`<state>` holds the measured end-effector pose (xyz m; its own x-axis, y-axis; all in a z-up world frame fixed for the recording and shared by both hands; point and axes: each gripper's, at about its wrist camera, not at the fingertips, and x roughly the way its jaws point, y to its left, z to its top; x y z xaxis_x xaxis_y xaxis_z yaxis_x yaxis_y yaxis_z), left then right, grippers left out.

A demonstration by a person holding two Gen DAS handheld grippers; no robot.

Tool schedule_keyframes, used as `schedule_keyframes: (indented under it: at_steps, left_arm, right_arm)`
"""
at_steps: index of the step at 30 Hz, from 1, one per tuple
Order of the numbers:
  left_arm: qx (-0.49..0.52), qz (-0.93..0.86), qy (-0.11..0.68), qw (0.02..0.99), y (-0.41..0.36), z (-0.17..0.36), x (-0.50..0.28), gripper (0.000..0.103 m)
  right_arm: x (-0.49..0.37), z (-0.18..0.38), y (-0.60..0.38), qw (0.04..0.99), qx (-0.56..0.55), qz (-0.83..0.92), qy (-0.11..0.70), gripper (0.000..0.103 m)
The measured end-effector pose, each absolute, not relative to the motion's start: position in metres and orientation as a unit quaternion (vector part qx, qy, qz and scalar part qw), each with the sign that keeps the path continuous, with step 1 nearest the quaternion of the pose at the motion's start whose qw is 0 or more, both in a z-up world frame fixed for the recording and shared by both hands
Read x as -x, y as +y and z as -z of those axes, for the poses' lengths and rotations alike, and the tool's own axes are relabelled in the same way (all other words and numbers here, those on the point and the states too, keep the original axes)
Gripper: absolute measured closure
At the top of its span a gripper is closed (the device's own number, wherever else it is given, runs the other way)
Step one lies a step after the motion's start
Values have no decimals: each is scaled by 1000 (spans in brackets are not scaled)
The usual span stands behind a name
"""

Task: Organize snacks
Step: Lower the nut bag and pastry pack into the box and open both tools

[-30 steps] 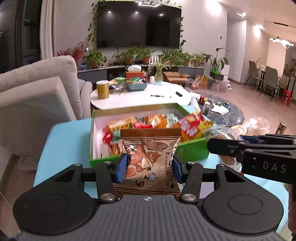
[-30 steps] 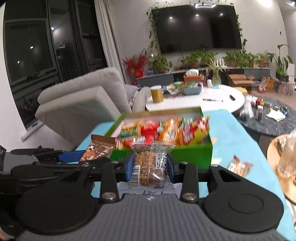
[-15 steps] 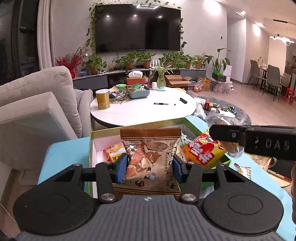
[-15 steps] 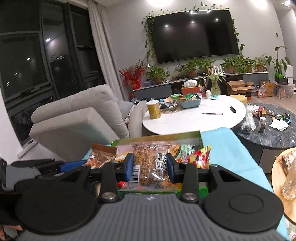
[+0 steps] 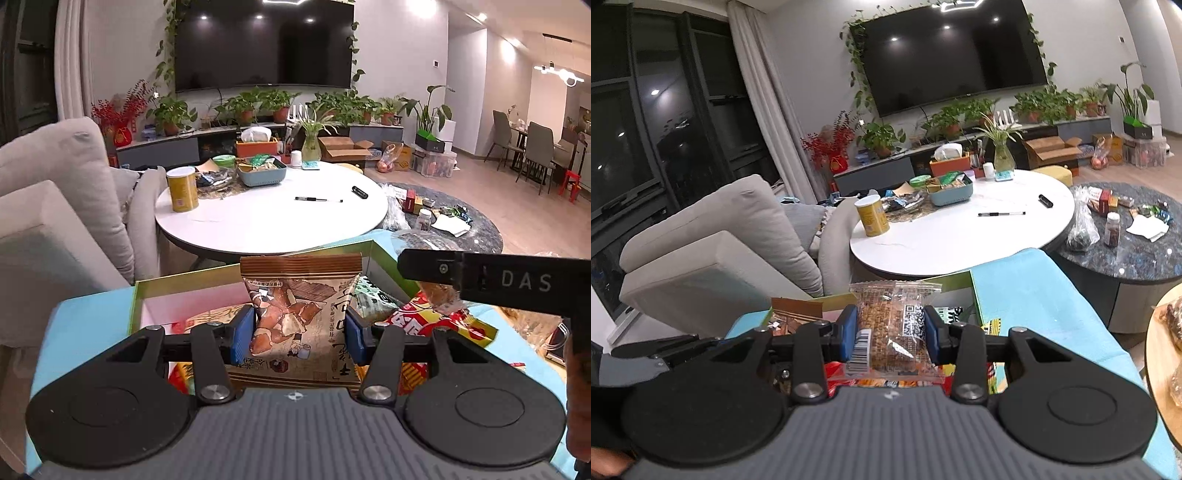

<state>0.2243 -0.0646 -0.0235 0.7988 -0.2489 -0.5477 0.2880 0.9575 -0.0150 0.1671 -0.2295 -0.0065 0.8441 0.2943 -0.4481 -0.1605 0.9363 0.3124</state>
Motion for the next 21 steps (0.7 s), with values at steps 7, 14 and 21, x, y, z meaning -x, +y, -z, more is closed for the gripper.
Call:
schedule_keyframes:
  at_steps: [7, 14, 21]
  left_arm:
    - [-15, 129, 305, 944, -64, 35, -246, 40]
    - [-16, 113, 288, 951, -49, 29, -227, 34]
    - [-13, 110, 280, 954, -43, 17, -197, 33]
  right_arm:
    - [-185, 23, -231, 943, -174, -123, 257, 33]
    - [-171, 19, -235, 942, -170, -113, 266, 33]
    - [-143, 0, -240, 951, -148, -110, 249, 33]
